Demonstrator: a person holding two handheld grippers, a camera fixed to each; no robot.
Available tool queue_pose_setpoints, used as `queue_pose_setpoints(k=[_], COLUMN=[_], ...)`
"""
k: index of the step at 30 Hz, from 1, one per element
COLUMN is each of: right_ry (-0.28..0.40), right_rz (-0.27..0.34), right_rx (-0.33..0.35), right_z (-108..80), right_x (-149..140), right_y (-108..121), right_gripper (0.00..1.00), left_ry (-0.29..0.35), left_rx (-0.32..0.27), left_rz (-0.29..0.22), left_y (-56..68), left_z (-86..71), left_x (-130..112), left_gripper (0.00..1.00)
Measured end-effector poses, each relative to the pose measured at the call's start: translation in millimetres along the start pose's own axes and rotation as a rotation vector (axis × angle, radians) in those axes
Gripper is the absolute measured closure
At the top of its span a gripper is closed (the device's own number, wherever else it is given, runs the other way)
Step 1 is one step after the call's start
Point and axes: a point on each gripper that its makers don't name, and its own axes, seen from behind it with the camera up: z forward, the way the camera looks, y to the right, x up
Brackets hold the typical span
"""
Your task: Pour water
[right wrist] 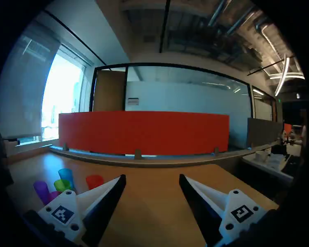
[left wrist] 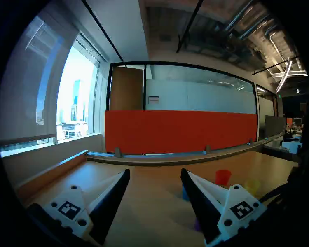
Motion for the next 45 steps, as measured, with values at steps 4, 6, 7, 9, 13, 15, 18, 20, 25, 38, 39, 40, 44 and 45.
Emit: queue_pose_setpoints(k=[4,6,7,9,13,15,18,20,25,38,39,40,44,45], right_ry=[0.0,0.0,0.0,0.002,0.008,0.008,0.001,-0.001,0.0,-0.02,-0.022,-0.024,-0.034,-0.036], right_rz=[-0.01,-0.014,-0.015,-0.015,-0.005,-0.001,-0.001,-0.003,-0.023,-0.101,-0.104,-0.106,-0.1,-0.096], right_rx=[0.004,0.006,0.008,0.01,0.013,0.014,0.017,0.021,0.033,0.159,0.174,0.192,0.257,0.275], right_z=[2.4,3.2,3.3,3.4,3.3,3.1,2.8,2.8,3.3,2.7,2.2,1.7,-0.6,-1.5], right_x=[16,25,32,42,56,58,57,57,59,64,64,65,67,68], right_y=[0,-1,-1,-2,-2,-2,-3,-5,-7,-33,-36,-40,-55,-58], right_gripper=[0.0,0.0,0.0,0.0,0.0,0.0,0.0,0.0,0.0,0.0,0.0,0.0,0.0,0.0], left_ry=[0.014,0.017,0.018,0.019,0.022,0.022,0.02,0.018,0.01,-0.022,-0.024,-0.025,-0.031,-0.032], left_rx=[0.001,-0.004,-0.01,-0.018,-0.031,-0.036,-0.046,-0.054,-0.072,-0.179,-0.191,-0.203,-0.252,-0.265], left_rz=[0.003,0.002,0.001,-0.001,-0.003,-0.004,-0.001,0.004,0.022,0.047,0.045,0.041,0.027,0.023], left_y=[-5.5,-6.1,-5.5,-4.7,-3.1,-1.9,0.3,1.8,3.6,19.1,20.9,23.0,31.2,33.5], left_z=[2.8,4.2,4.9,6.1,7.8,8.6,10.2,11.5,12.7,8.0,7.4,6.8,4.5,3.7], left_x=[24,34,40,49,63,66,68,68,71,76,76,77,79,79], left_gripper=[0.09,0.09,0.09,0.09,0.09,0.09,0.09,0.09,0.09,0.09,0.09,0.09,0.09,0.09])
